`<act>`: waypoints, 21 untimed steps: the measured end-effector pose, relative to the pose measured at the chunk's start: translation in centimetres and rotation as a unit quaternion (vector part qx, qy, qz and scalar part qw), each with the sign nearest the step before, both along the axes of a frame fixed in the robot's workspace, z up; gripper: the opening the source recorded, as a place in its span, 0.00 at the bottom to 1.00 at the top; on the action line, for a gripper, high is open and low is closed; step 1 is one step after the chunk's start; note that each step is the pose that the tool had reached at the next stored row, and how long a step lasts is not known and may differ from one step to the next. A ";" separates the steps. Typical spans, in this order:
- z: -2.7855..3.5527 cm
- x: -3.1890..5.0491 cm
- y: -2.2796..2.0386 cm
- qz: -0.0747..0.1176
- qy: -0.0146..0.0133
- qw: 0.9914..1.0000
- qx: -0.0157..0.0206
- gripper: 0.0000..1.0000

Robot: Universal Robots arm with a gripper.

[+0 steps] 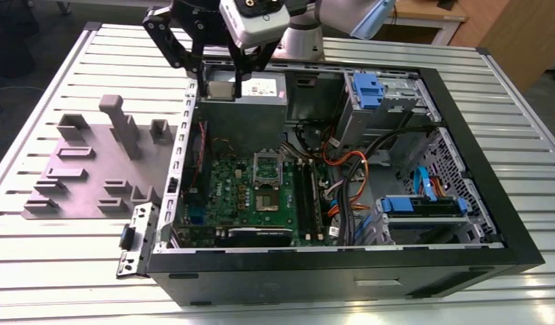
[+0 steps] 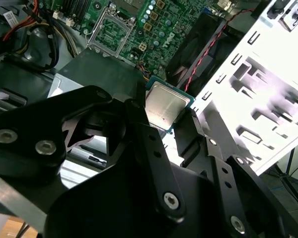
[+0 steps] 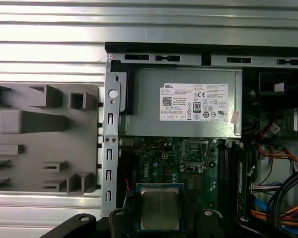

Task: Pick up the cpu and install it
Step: 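Pick up the cpu and move it towards the insertion slot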

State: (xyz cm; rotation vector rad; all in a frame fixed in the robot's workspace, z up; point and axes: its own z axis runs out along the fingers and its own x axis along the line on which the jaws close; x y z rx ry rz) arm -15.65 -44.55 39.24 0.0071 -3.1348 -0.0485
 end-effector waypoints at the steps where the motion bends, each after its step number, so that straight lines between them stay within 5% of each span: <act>1: -0.01 0.06 0.00 0.000 0.000 1.000 0.000 0.47; 21: 0.00 0.94 0.00 0.000 0.000 1.000 0.000 0.47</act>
